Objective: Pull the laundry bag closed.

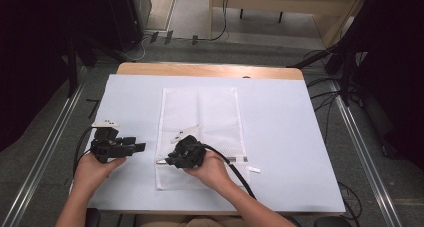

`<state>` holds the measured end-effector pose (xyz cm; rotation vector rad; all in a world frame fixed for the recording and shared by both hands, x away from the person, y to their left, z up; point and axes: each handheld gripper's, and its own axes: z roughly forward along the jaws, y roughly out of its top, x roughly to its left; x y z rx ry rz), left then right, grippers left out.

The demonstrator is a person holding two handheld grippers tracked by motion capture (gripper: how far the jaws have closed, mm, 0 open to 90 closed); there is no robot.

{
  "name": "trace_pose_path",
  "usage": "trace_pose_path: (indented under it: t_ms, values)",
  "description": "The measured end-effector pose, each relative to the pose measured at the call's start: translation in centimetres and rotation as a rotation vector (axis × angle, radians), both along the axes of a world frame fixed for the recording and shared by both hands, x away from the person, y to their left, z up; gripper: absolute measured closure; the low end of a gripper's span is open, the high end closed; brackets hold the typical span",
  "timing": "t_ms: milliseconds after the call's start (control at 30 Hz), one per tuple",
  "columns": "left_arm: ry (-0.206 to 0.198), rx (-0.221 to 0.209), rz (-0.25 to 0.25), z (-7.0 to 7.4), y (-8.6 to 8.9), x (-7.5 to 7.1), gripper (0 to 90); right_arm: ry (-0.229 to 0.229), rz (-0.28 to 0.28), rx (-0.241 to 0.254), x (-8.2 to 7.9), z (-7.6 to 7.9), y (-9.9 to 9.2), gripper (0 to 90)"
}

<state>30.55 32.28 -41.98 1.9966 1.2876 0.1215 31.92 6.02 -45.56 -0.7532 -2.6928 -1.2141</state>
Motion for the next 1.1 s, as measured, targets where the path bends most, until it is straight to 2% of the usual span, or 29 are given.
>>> trace_pose_path:
  t_ms: [267, 567, 733, 1100]
  values:
    - [-0.002, -0.003, 0.001, 0.0, 0.1, 0.0, 43.3, 0.023, -0.001, -0.005, 0.5, -1.1, 1.0, 77.4]
    - [-0.001, -0.006, 0.0, 0.0, 0.1, 0.1, 43.2, 0.023, 0.0, 0.001, 0.6, -1.3, 1.7, 74.5]
    - [0.0, -0.009, 0.001, 0.0, 0.1, 0.1, 43.1, 0.029, 0.005, 0.013, 0.7, -1.4, 2.1, 75.8]
    - [-0.002, -0.005, 0.003, 0.0, 0.2, 0.0, 43.1, -0.01, 0.028, -0.011, -0.1, -0.9, 2.4, 81.5]
